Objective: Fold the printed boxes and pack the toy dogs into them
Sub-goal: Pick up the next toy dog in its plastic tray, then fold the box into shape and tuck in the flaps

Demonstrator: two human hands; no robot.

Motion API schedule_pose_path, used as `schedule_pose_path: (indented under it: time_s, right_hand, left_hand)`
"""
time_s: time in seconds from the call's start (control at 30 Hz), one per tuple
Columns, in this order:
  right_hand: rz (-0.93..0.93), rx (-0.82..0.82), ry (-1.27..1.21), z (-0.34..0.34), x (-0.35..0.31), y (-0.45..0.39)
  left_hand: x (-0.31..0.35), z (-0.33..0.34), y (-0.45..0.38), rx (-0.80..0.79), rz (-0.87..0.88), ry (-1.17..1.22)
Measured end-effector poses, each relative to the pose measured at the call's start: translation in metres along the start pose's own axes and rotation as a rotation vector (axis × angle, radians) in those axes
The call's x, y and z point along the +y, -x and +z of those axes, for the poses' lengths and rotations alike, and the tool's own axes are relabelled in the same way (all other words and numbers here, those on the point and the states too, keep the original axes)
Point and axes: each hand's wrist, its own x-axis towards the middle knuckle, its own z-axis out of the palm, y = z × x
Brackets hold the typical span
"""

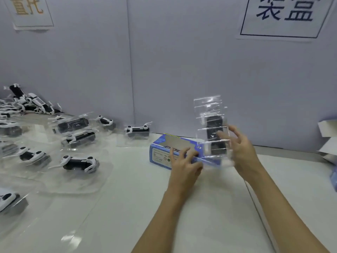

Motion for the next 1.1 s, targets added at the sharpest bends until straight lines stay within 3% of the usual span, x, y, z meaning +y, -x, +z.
schedule_pose_path:
  time_s: [0.1,0.2,0.4,0.6,0.87,1.1]
  right_hand:
    - [0.011,0.099,-0.147,-0.035,0.011,0.014]
    - [0.021,0.003,-0.256,-0.047,0.017,0.030]
    - [0.163,-0.042,0.024,-0.053,0.037,0.023]
    - [0.234,-0.278,0.077,-0.044,0.039,0.033]
    - [-0.001,-0.066,0.318,-0.048,0.034,0.029]
    - [-0.034,-0.090,0.471,-0.061,0.033,0.031]
  left_hand:
    - [0.000,-0.002,-0.003,0.175,-0.090,0.094]
    - [-0.002,-0.009,-0.004,0.231,-0.152,0.261]
    - [-0.001,-0.029,-0.011,0.158,-0.347,0.667]
    - [0.003,-0.044,-0.013,0.107,-0.401,0.928]
    - [0.007,-0.047,-0.014,0.117,-0.360,0.934]
    - [0.014,-0.046,-0.012,0.090,-0.363,0.874]
